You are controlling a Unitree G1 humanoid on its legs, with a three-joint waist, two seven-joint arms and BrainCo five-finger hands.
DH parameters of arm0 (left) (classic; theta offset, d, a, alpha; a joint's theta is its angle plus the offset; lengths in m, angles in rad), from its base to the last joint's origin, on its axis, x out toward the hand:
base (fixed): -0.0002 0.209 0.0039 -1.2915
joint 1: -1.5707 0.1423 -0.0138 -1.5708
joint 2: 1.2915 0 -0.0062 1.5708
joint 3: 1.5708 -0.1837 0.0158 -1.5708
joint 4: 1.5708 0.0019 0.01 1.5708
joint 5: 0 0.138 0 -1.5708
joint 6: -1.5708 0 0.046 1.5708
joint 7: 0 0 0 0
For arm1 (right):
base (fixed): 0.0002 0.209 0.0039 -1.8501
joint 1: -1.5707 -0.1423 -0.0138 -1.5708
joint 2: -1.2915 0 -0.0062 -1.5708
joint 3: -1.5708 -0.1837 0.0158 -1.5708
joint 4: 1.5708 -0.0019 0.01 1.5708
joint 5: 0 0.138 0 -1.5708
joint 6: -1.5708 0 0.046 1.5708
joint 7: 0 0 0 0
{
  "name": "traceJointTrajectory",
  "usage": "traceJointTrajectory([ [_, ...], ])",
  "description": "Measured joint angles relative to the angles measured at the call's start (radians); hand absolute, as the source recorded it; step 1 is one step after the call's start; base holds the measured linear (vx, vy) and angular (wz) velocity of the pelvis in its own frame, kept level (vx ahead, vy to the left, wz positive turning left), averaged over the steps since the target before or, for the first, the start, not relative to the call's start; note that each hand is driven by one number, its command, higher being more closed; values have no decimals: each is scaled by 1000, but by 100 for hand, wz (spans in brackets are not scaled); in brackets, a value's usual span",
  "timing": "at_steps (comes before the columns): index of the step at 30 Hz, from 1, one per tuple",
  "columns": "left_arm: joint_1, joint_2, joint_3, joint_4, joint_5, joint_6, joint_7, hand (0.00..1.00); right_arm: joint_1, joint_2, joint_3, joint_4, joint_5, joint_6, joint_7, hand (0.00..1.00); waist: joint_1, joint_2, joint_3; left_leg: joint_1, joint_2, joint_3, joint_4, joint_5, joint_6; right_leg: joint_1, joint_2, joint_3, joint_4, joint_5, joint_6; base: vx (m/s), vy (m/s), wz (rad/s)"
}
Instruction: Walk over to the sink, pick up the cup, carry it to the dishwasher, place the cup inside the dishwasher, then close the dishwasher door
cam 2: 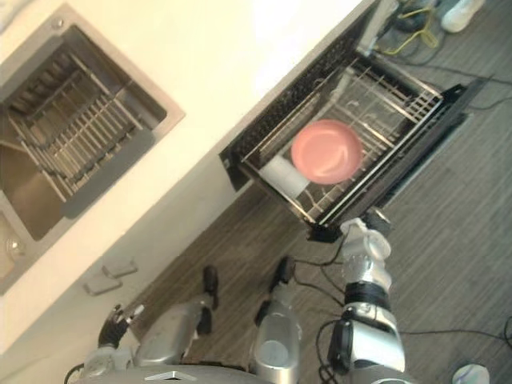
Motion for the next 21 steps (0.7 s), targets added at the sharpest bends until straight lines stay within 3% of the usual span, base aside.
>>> traceJointTrajectory([
  [3, 0, 10, -22, 1, -1, -1, -12, 0, -73, -74, 78, 66, -35, 35, 5, 100, 3, 4, 4, -34, -16, -17, 2, 12, 8, -25, -14, -11, 0, 12, 2, -57, 57, 15],
  [7, -5, 12, -49, 4, -21, 0, -19, 0, -233, -137, 187, 159, -177, 96, 8, 100, 16, 23, 14, -69, -27, -34, 2, 26, 4, -46, -28, -29, 0, 18, -8, -102, 21, 16],
  [9, -24, 6, -77, 9, -28, -1, -21, 0, -341, -185, 275, 200, -278, 131, 36, 100, 40, 62, 33, -85, -27, -61, -5, 35, 4, -53, -28, -57, 0, 13, -13, -161, -32, 22],
  [12, -27, -8, -111, 10, -38, -3, -36, 0, -463, -213, 357, 217, -392, 138, 49, 100, 68, 112, 55, -91, -25, -105, -50, 68, -12, -71, -23, -89, 0, 16, -22, -76, -64, 17],
  [17, -26, -5, -141, 9, -40, -16, -51, 0, -675, -221, 541, 287, -653, 174, 119, 100, 135, 121, 48, -121, 11, -199, -104, 152, -47, -100, 20, -162, 0, 19, -71, -4, -139, 23],
  [18, -25, -5, -143, 11, -40, -13, -52, 0, -687, -223, 554, 292, -685, 174, 129, 0, 141, 121, 48, -122, 13, -209, -108, 156, -49, -100, 23, -168, 0, 19, -71, 24, -99, 25],
  [21, -25, -5, -143, 12, -58, 16, -82, 0, -762, -203, 647, 303, -799, 173, 201, 0, 160, 122, 48, -128, 19, -224, -117, 165, -54, -99, 27, -191, 0, 19, -72, 29, -83, 15],
])
